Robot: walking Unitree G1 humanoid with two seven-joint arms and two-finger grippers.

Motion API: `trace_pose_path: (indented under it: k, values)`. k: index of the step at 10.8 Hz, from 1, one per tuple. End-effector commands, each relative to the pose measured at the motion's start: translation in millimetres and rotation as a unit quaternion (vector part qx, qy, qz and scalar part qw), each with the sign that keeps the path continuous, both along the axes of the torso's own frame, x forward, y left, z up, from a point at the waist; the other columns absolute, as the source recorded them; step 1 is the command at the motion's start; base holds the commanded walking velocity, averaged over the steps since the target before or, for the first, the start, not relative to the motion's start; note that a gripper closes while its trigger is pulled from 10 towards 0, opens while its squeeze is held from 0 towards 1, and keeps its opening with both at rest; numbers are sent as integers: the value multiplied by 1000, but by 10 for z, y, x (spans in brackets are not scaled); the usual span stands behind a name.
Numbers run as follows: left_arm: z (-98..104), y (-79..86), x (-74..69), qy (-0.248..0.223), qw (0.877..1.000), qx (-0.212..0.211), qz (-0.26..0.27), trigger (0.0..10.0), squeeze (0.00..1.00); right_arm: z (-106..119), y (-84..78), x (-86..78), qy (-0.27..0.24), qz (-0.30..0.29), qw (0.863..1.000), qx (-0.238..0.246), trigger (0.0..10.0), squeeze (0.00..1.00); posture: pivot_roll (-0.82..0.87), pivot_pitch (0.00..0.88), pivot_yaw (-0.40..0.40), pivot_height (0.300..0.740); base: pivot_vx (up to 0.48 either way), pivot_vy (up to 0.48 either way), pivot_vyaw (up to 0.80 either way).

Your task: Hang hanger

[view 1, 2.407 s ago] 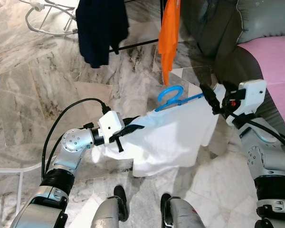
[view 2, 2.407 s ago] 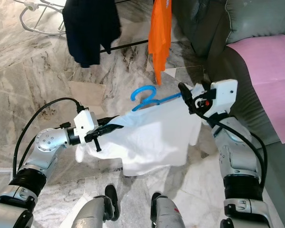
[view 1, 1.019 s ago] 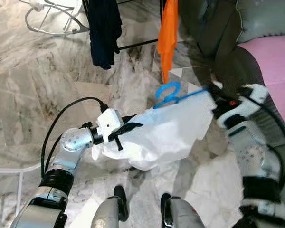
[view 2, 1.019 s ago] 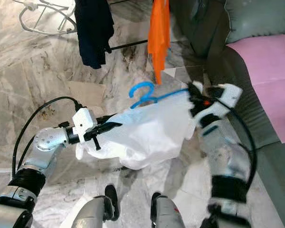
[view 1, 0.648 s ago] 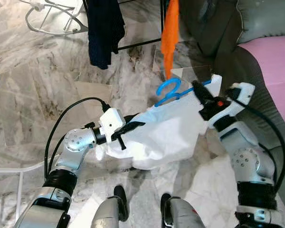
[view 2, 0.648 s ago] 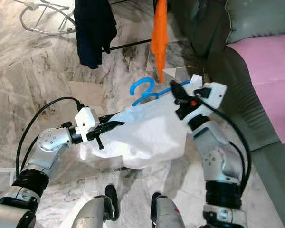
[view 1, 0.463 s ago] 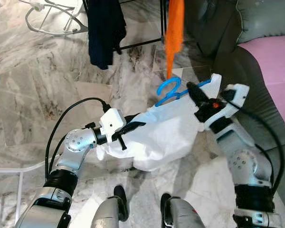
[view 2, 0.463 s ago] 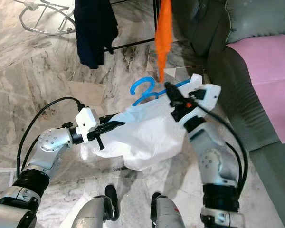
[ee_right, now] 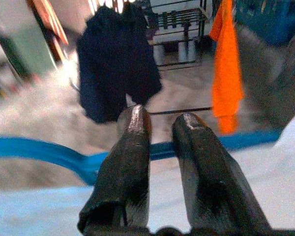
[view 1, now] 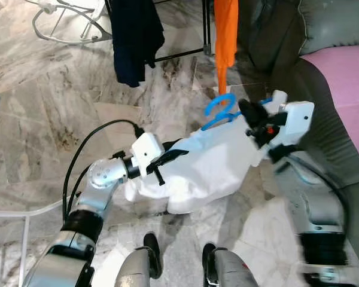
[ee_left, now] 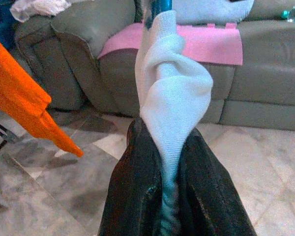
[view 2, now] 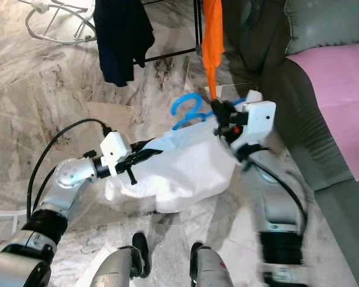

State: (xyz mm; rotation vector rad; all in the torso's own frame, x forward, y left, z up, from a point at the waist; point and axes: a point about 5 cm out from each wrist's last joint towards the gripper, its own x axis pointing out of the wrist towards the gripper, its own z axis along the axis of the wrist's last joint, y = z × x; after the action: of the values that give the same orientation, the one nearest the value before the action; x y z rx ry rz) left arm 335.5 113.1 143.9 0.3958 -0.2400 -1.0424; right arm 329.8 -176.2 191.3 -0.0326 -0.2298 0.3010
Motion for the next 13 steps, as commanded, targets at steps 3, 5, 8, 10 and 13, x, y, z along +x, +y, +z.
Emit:
trace_pose_path:
  k: [3, 5, 8, 10, 13]
  values:
    - [64, 92, 48, -28, 999, 4, 24, 0, 0, -81, -356, -12, -10, -89, 995, -53, 10000, 1000, -189, 331, 62, 740, 0, 0, 0]
    - [41, 161, 66, -27, 999, 16, 35, 0, 0, -90, -551, -12, -9, -101, 989, -103, 10000, 1000, -186, 331, 60, 740, 0, 0, 0]
    - [89, 200, 58, -39, 999, 14, 27, 0, 0, -261, -690, -47, 41, -42, 985, -164, 10000, 1000, -187, 332, 52, 740, 0, 0, 0]
    - [137, 161, 33, -50, 999, 9, 8, 0, 0, -315, -600, -30, 51, -14, 988, -148, 10000, 1000, -187, 332, 48, 740, 0, 0, 0]
    - [168, 92, 2, -53, 999, -3, -11, 0, 0, -377, -342, 39, 51, 28, 990, -128, 10000, 1000, -184, 334, 53, 740, 0, 0, 0]
